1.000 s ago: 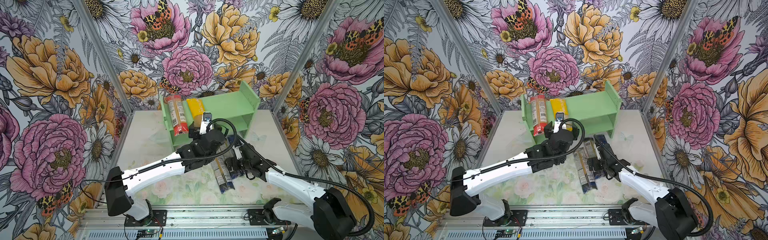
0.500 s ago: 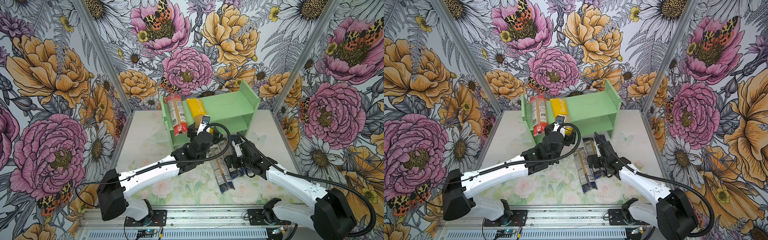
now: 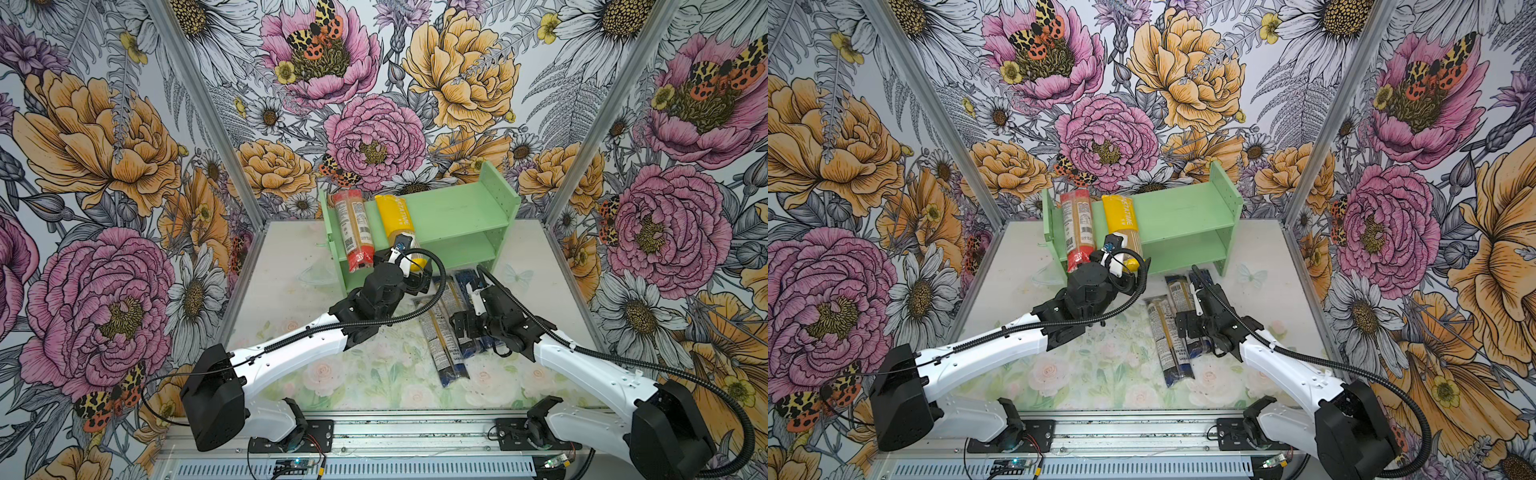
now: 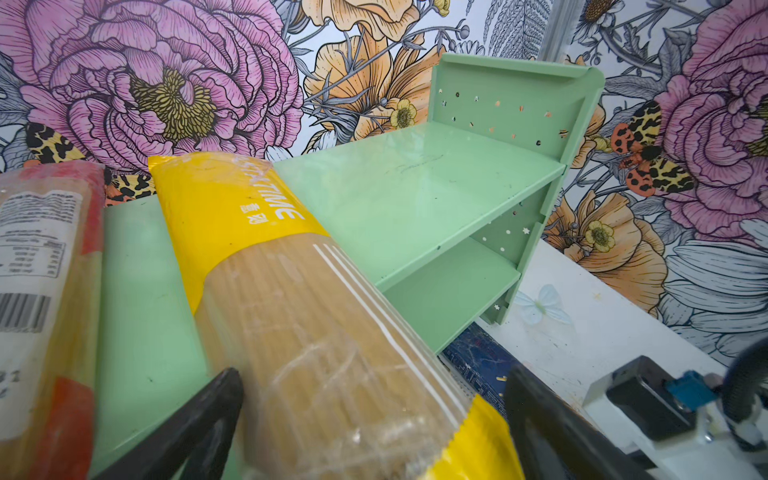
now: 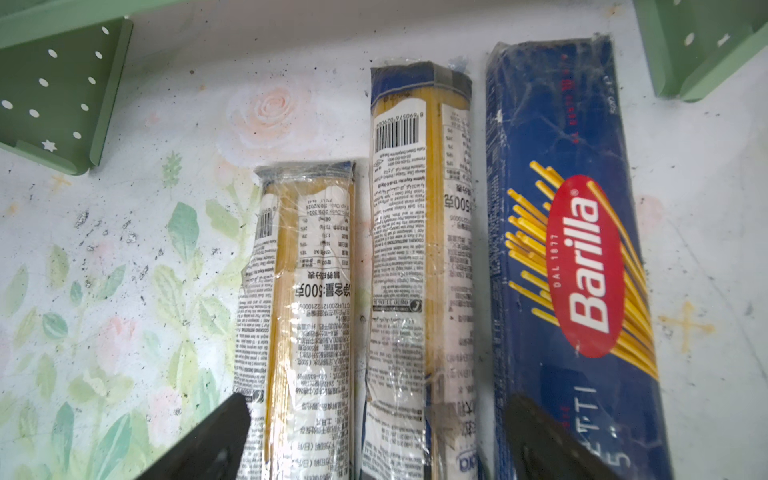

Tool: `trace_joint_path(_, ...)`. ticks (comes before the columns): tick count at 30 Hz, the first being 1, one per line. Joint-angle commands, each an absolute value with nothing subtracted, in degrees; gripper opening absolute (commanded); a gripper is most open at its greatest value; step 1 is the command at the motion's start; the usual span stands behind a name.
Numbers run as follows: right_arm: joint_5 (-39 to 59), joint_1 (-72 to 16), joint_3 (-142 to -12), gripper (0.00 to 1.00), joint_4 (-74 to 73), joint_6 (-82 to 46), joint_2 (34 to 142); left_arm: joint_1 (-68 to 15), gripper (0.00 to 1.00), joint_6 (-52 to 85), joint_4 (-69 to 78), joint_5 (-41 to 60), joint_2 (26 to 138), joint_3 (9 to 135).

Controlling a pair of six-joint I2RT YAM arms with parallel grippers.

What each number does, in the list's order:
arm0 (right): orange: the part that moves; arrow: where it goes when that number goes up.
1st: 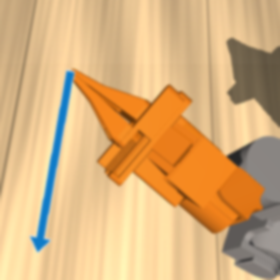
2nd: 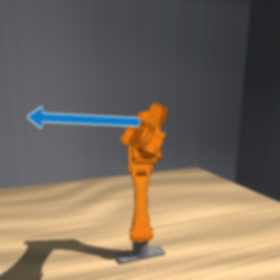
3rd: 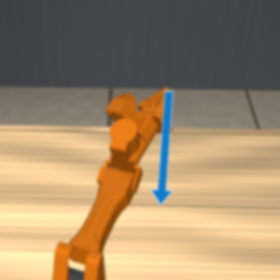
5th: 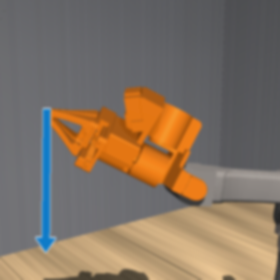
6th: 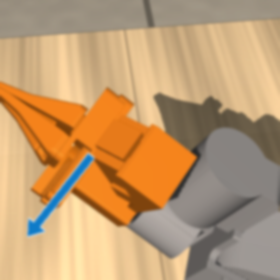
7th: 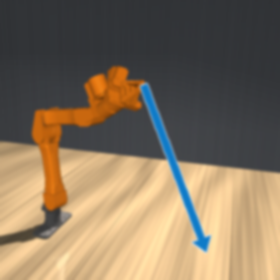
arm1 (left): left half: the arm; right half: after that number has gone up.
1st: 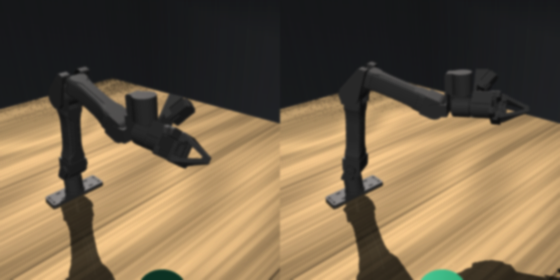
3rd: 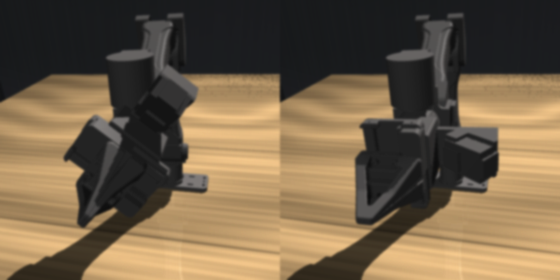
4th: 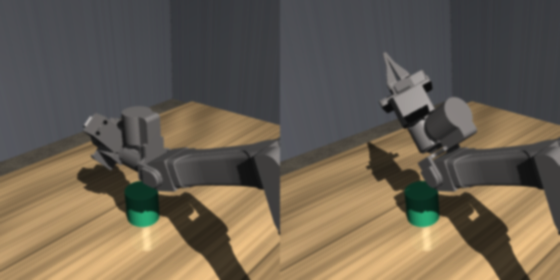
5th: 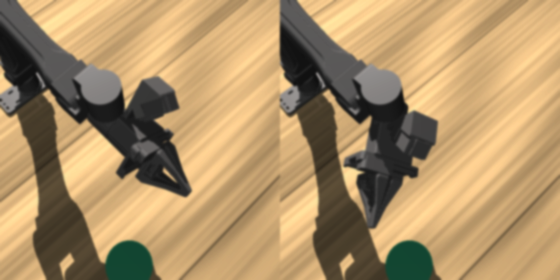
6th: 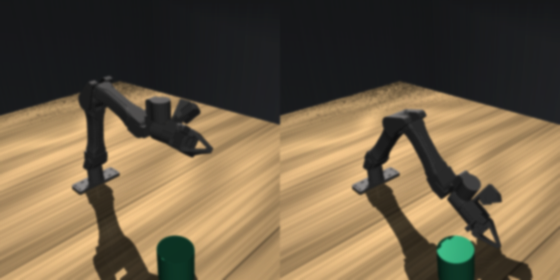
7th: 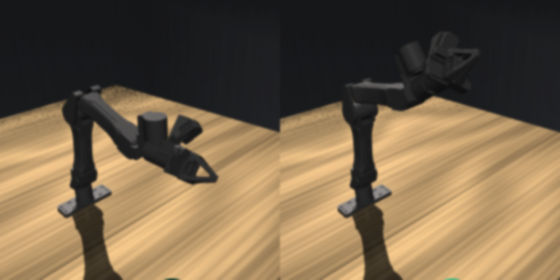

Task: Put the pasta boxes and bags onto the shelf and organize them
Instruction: 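Tip the yellow pack down onto the shelf and open the left gripper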

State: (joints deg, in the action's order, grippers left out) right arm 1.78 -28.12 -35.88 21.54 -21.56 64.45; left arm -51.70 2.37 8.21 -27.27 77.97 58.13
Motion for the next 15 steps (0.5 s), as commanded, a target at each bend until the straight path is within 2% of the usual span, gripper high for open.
trace_joint_path(1,1.08,-27.87,-34.49,0.98,21.45,-22.97,62.67,-49.83,0.98,1.37,8.60,-24.26,77.53,55.18)
trace_joint_path(8,1.30,-28.15,-33.12,0.98,21.28,-23.65,62.24,-48.71,0.98,2.52,9.47,-28.33,74.62,49.25)
trace_joint_path(15,2.54,-29.31,-31.56,0.98,20.34,-23.58,61.46,-45.51,0.99,4.34,10.50,-29.68,66.23,40.98)
